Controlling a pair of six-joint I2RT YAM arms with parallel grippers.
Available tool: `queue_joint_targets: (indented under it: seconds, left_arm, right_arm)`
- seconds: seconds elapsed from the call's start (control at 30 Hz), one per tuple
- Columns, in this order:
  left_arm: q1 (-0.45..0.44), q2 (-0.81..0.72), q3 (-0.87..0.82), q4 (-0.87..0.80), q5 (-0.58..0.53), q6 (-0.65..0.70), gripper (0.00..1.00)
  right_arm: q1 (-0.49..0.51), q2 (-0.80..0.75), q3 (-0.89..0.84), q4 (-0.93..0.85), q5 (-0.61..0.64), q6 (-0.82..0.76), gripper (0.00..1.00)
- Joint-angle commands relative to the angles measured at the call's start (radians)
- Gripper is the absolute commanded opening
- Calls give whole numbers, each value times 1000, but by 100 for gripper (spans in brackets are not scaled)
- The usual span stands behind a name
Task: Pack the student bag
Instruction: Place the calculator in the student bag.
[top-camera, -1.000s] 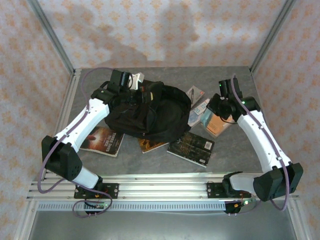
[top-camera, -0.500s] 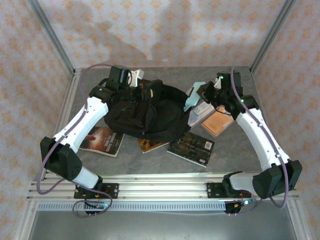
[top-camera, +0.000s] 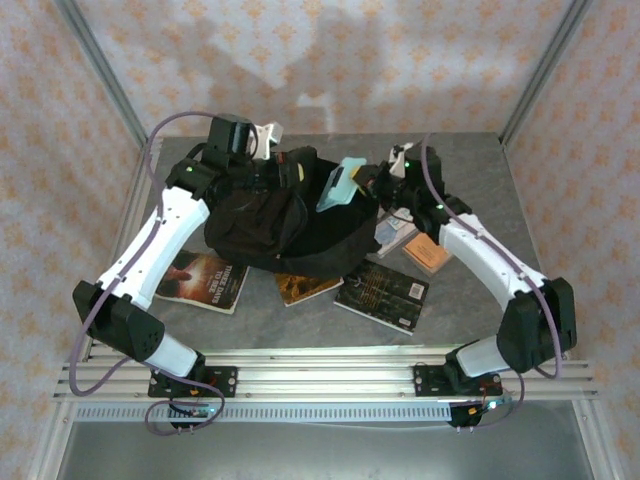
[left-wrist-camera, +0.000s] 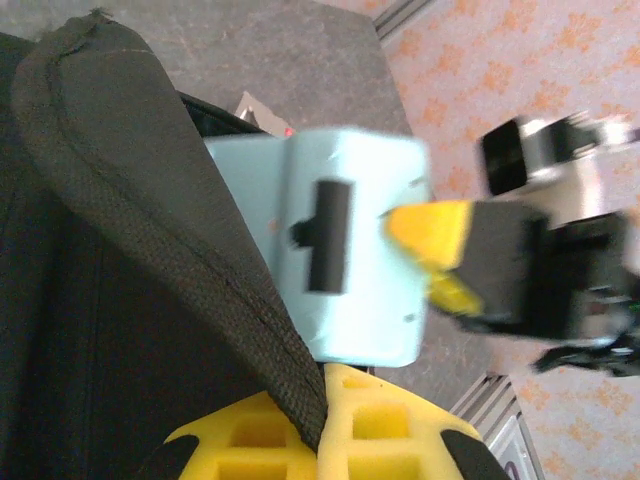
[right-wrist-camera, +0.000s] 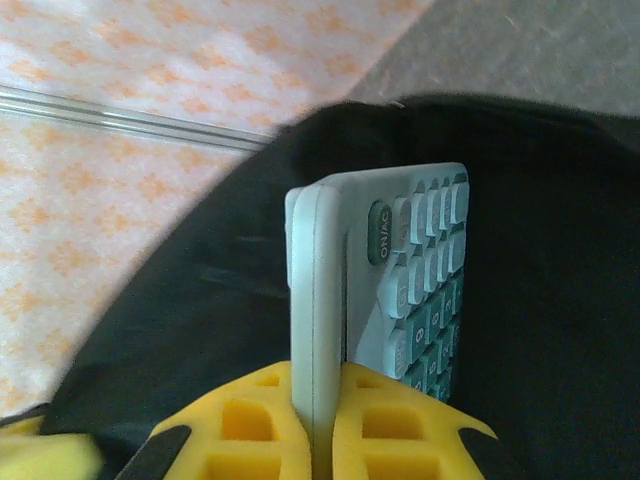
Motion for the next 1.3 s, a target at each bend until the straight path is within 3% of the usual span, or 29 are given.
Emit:
queue_joint_targets:
  seconds: [0.0, 0.4, 0.73, 0.77, 0.87, 0.97, 1.07, 1.27]
  left_arm:
    - [14, -34, 85, -20, -13, 32, 0]
    - [14, 16, 152, -49, 32, 69, 0]
    - [16, 23, 130, -27, 45, 69, 0]
    - [15, 25, 128, -27, 45, 69, 0]
    - [18, 31, 127, -27, 47, 70, 0]
    - [25, 25, 111, -25, 36, 71, 0]
    - [36, 14, 92, -20, 14, 66, 0]
    - [57, -5, 25, 4, -62, 35, 0]
  right_arm:
    - [19, 10, -54, 213, 27, 65, 0]
    - [135, 196, -40, 414, 53, 122, 0]
    - [246, 466, 164, 371, 83, 131, 0]
    - [257, 496, 187, 351, 79, 126, 6]
    - [275, 523, 227, 257, 97, 90, 54]
    - [275, 459, 221, 144, 166, 3, 77]
    - [275, 365, 239, -22, 245, -124, 84]
    - [273, 198, 299, -374, 447, -315, 85]
